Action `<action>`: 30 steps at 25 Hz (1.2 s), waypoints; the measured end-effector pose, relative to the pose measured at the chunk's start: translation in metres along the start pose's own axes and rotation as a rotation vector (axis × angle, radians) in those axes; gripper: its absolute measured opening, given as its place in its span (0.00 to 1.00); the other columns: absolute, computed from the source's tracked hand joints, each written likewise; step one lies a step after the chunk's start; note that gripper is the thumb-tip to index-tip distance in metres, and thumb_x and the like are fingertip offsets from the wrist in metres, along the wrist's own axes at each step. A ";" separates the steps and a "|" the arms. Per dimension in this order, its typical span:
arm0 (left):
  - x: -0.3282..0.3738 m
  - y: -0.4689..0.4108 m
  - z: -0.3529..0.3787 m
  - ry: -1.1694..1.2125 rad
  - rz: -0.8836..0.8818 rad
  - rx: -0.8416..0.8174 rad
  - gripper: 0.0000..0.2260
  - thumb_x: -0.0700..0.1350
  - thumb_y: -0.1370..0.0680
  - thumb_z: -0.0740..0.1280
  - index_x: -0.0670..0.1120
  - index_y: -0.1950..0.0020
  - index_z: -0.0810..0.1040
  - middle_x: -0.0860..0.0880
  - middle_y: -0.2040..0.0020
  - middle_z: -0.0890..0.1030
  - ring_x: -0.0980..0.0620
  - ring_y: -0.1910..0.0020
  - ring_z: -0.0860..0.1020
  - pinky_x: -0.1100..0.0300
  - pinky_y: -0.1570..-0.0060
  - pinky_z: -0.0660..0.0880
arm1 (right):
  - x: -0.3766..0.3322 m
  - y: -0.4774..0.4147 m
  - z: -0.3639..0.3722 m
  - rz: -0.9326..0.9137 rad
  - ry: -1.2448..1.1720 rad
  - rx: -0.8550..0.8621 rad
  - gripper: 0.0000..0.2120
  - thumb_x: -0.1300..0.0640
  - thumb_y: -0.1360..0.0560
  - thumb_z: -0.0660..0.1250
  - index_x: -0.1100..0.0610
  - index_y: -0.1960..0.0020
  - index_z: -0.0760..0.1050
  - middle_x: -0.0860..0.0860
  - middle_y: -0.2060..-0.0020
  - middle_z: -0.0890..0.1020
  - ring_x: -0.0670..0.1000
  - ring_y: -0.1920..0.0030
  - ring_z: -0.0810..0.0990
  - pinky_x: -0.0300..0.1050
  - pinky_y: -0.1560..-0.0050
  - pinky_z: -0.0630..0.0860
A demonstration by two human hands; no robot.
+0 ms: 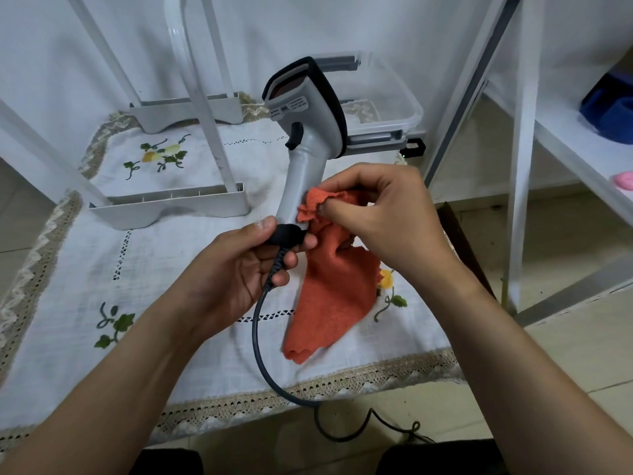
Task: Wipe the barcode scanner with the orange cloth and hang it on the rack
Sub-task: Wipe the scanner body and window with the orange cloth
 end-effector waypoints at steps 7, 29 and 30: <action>0.000 0.001 -0.002 -0.036 -0.015 0.061 0.14 0.51 0.27 0.70 0.42 0.51 0.88 0.41 0.51 0.86 0.54 0.64 0.80 0.64 0.68 0.76 | -0.005 0.002 0.002 -0.032 0.021 -0.014 0.07 0.64 0.28 0.77 0.53 0.56 0.88 0.46 0.66 0.88 0.40 0.67 0.84 0.37 0.61 0.80; -0.003 0.001 -0.002 -0.107 -0.004 0.027 0.12 0.48 0.25 0.72 0.41 0.49 0.87 0.39 0.47 0.86 0.53 0.61 0.80 0.61 0.65 0.77 | 0.007 0.001 -0.051 -0.006 -0.230 0.429 0.04 0.64 0.27 0.77 0.58 0.52 0.86 0.53 0.59 0.88 0.49 0.63 0.86 0.52 0.60 0.86; -0.005 0.002 0.000 -0.112 -0.008 0.023 0.12 0.47 0.24 0.69 0.41 0.49 0.86 0.39 0.47 0.86 0.52 0.61 0.80 0.61 0.65 0.77 | 0.006 0.002 -0.050 -0.029 -0.194 0.443 0.05 0.63 0.27 0.78 0.57 0.52 0.86 0.52 0.59 0.88 0.50 0.61 0.87 0.53 0.57 0.86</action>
Point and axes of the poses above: each hand's wrist, its own y-axis away from the middle knuckle, its own z-axis out of the palm, x = y × z, the point moved 10 cm from there along -y, towards the middle knuckle
